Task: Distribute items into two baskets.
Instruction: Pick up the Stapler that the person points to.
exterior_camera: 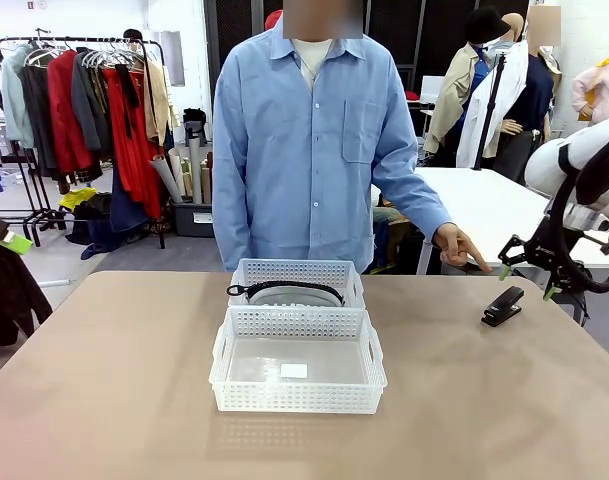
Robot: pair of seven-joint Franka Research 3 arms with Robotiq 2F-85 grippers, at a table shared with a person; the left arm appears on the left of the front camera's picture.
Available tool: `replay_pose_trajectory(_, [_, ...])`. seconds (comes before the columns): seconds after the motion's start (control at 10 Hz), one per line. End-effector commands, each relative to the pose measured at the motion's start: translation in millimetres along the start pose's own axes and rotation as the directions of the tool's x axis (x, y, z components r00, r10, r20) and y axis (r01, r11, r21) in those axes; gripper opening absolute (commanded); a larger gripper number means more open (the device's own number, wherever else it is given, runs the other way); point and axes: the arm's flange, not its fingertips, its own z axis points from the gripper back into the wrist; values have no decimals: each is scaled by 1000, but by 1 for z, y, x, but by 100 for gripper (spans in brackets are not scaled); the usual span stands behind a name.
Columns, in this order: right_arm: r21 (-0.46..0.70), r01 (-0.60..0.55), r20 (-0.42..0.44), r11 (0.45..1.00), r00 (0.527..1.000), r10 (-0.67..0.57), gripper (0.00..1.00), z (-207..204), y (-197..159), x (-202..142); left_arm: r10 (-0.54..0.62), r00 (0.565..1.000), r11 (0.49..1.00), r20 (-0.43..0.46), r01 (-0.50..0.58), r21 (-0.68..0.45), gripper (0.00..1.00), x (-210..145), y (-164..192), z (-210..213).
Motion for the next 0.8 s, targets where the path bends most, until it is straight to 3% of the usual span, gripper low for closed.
replay_pose_trajectory(0.0, [-39,53,12,998,999,-53,100,-1,12,9,-6,1000,1000,2,6,-6,100,-1,0,-1])
replay_pose_trajectory(0.7, [-77,84,33,994,996,-81,100,-28,18,7,-6,1000,1000,2,6,-6,100,-1,0,-1])
